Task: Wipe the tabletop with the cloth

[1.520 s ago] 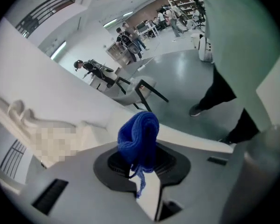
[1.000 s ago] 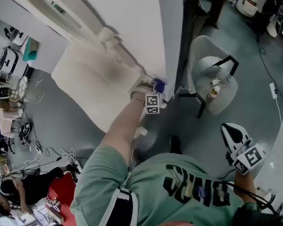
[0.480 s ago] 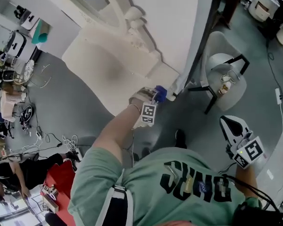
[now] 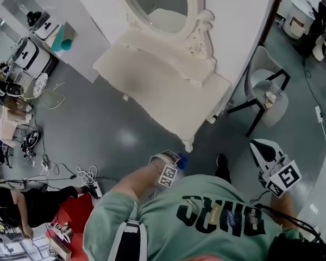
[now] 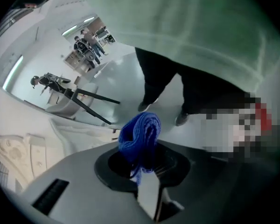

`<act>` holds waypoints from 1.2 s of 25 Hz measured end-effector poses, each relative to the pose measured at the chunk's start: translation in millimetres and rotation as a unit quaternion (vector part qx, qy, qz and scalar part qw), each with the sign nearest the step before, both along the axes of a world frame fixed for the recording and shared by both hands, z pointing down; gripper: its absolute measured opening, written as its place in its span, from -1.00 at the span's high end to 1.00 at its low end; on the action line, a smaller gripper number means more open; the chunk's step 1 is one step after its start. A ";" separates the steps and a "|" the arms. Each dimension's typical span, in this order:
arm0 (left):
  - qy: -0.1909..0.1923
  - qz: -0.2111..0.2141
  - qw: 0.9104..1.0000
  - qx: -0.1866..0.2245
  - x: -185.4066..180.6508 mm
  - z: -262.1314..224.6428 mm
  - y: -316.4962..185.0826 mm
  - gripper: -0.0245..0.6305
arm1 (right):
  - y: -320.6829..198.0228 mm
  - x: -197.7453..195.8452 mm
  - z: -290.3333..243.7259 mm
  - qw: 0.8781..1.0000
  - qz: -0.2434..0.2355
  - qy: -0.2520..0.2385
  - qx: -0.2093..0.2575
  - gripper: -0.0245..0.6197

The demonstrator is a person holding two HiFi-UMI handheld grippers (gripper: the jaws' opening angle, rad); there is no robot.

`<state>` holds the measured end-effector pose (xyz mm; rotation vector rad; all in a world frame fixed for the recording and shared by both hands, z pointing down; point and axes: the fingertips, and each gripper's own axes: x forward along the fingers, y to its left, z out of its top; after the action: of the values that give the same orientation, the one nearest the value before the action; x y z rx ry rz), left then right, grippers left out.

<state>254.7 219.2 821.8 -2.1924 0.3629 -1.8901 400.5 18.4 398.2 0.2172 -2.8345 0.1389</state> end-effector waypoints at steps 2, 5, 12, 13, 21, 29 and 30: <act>-0.014 -0.021 0.999 -0.021 -24.7 5.7 51.9 0.69 | 27.0 -3.6 -6.7 1.000 0.006 0.004 0.007 0.89; -0.027 -0.062 0.997 -0.044 -62.1 3.7 117.0 0.69 | 60.1 -14.0 -20.3 1.000 0.006 -0.002 0.018 0.89; 0.093 -0.320 0.942 0.051 -100.6 -72.9 115.1 0.67 | 81.8 -42.8 -50.9 0.999 -0.014 -0.037 0.019 0.89; 0.122 -0.357 0.923 0.076 -104.4 -92.5 101.1 0.67 | 81.5 -45.8 -51.3 0.999 -0.018 -0.039 0.014 0.89; 0.336 -0.467 0.781 0.243 -106.2 -279.6 -23.2 0.67 | 27.3 -44.4 -53.3 0.997 -0.052 -0.055 -0.016 0.89; 0.514 -0.499 0.635 0.288 -89.8 -413.6 -57.7 0.67 | -16.3 -48.3 -58.2 0.993 -0.088 -0.068 -0.030 0.89; 0.542 -0.502 0.608 0.291 -89.0 -426.4 -61.3 0.67 | -22.3 -50.1 -57.0 0.993 -0.088 -0.069 -0.040 0.89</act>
<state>165.7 157.8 395.4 -2.3874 2.3519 -0.0250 350.4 -3.9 341.1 -0.0637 -2.9596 0.2382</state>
